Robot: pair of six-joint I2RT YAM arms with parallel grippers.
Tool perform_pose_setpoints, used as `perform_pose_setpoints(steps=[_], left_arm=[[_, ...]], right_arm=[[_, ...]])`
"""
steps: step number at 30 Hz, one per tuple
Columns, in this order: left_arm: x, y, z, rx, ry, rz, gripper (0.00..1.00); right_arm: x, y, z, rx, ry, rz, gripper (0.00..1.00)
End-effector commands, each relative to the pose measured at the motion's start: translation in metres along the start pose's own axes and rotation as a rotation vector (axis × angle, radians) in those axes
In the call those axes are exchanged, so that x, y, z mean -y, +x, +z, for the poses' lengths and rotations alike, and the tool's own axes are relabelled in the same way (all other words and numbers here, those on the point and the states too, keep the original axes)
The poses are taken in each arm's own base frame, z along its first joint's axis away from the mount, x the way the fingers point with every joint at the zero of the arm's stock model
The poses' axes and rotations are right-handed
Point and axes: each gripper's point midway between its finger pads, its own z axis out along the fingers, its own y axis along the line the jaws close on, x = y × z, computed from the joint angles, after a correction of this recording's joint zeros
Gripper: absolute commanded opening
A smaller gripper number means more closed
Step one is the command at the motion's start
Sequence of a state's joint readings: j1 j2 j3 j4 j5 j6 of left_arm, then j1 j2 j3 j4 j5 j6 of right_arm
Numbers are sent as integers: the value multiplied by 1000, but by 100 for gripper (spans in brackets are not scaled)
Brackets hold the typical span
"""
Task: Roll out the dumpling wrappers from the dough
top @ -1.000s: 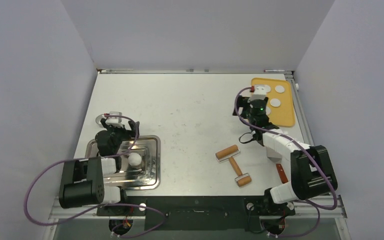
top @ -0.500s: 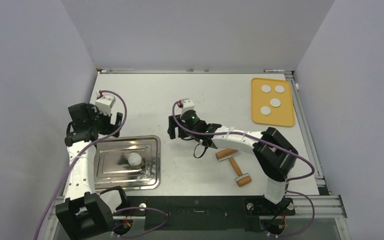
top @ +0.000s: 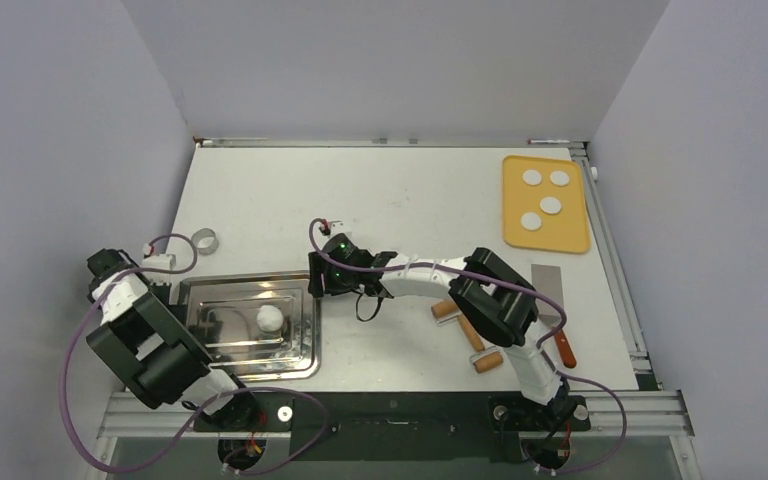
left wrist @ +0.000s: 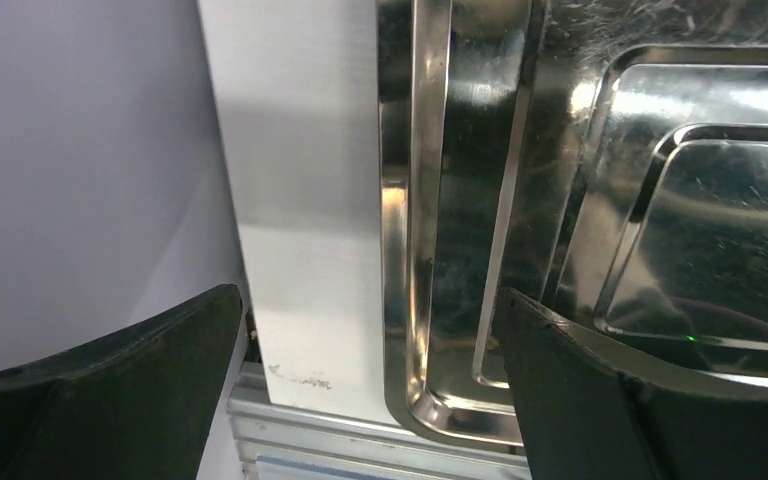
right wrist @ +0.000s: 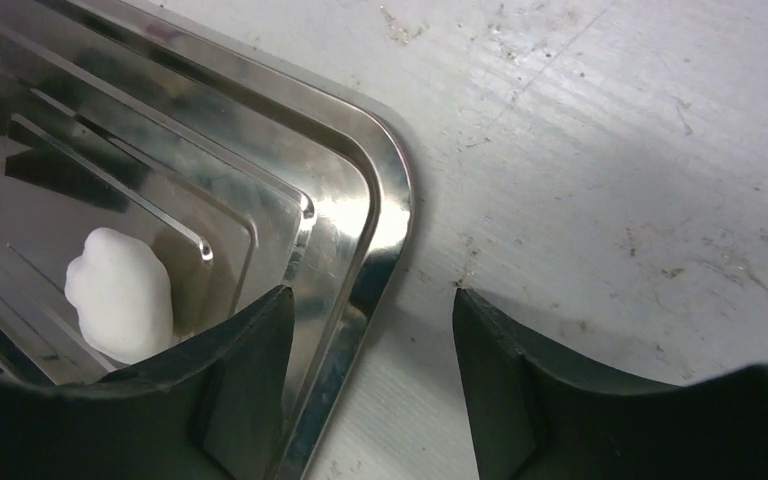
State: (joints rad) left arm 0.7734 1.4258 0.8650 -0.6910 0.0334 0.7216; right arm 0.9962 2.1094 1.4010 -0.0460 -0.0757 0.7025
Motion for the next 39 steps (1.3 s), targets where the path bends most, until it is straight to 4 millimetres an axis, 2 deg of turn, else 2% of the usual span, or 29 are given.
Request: perform_pose_setpoints(steps=[1, 8, 10, 13, 14, 21, 30, 33, 39], left_arm=[[-14, -6, 16, -9, -27, 29, 92], [1, 0, 38, -37, 58, 26, 64], [7, 2, 42, -43, 94, 35, 57], [30, 6, 44, -43, 204, 65, 46], [38, 7, 44, -45, 234, 79, 44], [97, 13, 33, -54, 389, 216, 41], [186, -14, 17, -39, 480, 418, 41], [209, -26, 15, -30, 486, 468, 41], [235, -58, 19, -3, 470, 490, 41]], right_arm=[[-15, 0, 4, -27, -24, 29, 54], [-19, 13, 21, -97, -52, 44, 40], [-18, 15, 23, -107, -56, 46, 30], [-11, 14, 20, -100, -43, 54, 12], [-5, 14, 19, -95, -33, 62, 9], [56, -12, -8, -18, 67, 126, 8], [161, -30, -65, 76, 250, 198, 8], [197, -32, -86, 99, 308, 239, 8], [222, -30, -106, 128, 351, 264, 8]])
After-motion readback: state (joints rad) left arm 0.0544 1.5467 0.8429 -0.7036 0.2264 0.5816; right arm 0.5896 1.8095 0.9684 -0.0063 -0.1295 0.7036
